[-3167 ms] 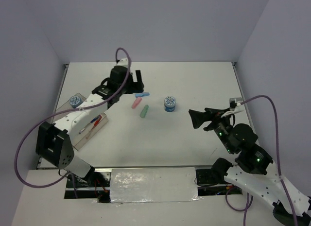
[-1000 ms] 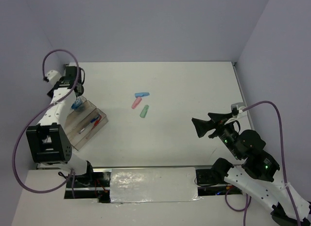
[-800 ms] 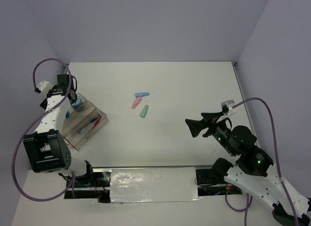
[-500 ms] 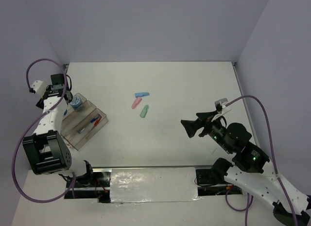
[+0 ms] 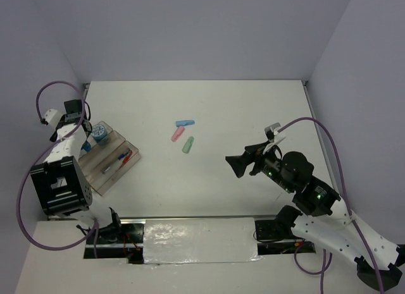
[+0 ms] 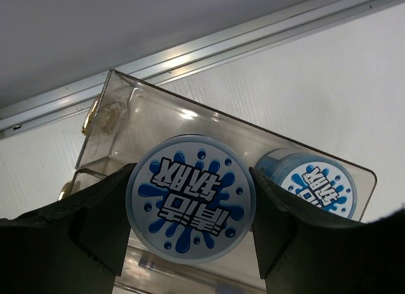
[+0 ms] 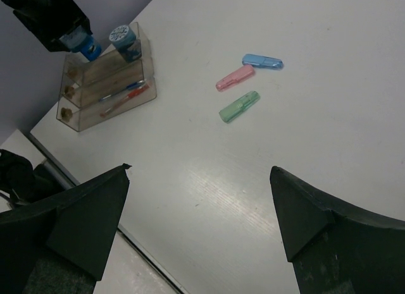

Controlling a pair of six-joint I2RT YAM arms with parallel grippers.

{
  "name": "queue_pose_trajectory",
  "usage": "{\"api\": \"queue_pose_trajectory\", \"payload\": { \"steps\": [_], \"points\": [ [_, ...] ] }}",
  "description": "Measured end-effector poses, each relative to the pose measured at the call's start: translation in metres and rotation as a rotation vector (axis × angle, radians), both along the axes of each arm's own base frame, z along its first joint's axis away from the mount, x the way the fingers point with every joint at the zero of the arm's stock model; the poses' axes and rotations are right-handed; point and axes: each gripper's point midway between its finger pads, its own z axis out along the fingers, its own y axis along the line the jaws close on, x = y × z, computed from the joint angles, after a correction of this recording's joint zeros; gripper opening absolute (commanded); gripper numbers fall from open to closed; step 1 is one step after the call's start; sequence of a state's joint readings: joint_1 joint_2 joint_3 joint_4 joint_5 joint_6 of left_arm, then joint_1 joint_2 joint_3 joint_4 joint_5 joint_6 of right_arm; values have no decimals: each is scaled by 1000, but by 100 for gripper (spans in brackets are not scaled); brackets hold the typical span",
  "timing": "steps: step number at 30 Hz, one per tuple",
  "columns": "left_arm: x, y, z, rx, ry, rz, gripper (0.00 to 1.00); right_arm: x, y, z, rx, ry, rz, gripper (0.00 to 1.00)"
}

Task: Sort the stationery into containers
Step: Place the stationery in the storage box.

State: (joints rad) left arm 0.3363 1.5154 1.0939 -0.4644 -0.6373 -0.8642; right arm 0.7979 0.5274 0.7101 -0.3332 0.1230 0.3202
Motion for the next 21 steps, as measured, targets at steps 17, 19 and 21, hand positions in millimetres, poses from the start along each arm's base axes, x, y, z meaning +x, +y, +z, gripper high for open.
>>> {"api": "queue_pose_trajectory", "payload": {
  "steps": [17,19,21],
  "points": [
    [4,6,-9,-5,-2,13,99,-2,6,6,21,-14,34,100],
    [4,7,-8,-3,-4,18,99,-2,7,6,22,-15,35,100],
    [2,7,-9,-3,1,20,99,-3,7,6,23,-15,38,100]
  ]
}}
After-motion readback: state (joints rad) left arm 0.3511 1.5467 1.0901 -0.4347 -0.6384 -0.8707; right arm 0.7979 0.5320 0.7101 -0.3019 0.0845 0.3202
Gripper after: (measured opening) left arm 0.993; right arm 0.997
